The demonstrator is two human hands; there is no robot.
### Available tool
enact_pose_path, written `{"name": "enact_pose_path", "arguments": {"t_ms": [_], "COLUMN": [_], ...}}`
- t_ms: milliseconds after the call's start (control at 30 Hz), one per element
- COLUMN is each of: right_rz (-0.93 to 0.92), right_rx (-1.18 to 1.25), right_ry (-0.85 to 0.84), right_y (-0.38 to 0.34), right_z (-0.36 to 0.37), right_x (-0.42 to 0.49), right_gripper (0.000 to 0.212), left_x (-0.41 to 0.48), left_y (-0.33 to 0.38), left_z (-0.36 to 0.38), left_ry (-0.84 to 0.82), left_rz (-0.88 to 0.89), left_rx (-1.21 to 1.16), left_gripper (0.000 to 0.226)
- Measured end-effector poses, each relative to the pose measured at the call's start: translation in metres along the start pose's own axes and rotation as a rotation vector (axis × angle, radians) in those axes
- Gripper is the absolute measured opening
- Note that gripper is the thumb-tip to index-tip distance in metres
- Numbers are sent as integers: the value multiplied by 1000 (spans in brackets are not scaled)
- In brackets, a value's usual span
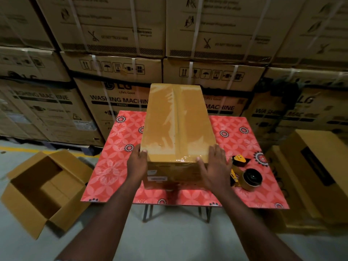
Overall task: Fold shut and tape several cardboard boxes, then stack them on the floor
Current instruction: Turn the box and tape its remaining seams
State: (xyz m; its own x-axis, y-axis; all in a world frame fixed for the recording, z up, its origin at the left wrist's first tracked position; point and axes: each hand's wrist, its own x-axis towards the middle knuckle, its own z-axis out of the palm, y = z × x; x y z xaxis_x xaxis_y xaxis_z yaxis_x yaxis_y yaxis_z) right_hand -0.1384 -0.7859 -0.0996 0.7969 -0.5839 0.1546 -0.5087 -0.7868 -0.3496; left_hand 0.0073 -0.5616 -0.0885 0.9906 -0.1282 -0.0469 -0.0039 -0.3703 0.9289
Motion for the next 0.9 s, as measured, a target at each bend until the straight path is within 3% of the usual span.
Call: {"name": "enact_pose_path", "arguments": {"t_ms": [133, 233, 467, 567, 767, 900], "right_rz": [240, 309, 243, 247, 317, 375], "right_rx": [405, 516, 493, 517, 550, 556], "right_ry": [-43, -49, -75, -185, -332, -356], "right_y": [-1, -8, 14, 30, 20, 6], "right_z": [-5, -7, -15, -17, -26, -26], "right_x": [15, 15, -38, -45, 23, 69], "right_gripper": [81, 81, 83, 86, 77, 74], "left_x": [2, 0, -53, -76, -34, 11], "left_y": [1, 1, -6, -4, 5, 10], "left_z": [3, 2, -18, -32, -27, -16], "left_ry": [2, -12, -25, -88, -203, -258], "left_rz": [-34, -51, -68, -71, -185, -145], "left_rx": [-4, -32, -70, -73, -76, -40], "left_gripper": [35, 36, 35, 36, 39, 40]}}
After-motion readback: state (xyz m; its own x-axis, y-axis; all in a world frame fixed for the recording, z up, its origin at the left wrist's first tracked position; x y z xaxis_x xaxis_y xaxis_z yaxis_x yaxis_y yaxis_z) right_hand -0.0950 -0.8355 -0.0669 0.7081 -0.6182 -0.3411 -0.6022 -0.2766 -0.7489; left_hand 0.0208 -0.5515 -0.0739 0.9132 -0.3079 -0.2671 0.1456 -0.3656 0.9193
